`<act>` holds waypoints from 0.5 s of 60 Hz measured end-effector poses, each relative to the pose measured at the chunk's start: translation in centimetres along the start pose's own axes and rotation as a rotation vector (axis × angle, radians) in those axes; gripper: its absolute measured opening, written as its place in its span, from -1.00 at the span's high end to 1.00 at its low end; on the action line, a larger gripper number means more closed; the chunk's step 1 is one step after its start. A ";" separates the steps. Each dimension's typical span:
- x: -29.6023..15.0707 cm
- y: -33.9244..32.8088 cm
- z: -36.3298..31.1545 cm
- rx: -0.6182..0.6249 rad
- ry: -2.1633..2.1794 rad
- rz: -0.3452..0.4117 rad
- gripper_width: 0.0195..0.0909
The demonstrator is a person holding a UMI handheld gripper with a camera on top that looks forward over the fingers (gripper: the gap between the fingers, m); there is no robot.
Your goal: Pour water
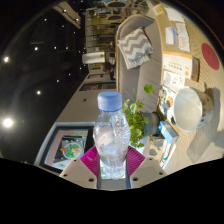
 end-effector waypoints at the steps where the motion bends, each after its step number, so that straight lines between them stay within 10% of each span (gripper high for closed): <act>1: -0.3 -0.2 -0.6 0.004 -0.051 -0.001 0.65; 16: -9.3 -4.8 -6.2 0.174 -0.828 0.114 0.64; 30: -19.5 -10.5 1.8 0.545 -1.346 0.176 0.65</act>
Point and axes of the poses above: the point between the fingertips, and its own axes, seen from behind it with the camera up: z to the right, x down, y forward, the way the camera looks, the point moved 2 cm from there along -y, backward, against the way the camera looks, and after that the axes turned 10 degrees about -y, right-handed, at the moved point
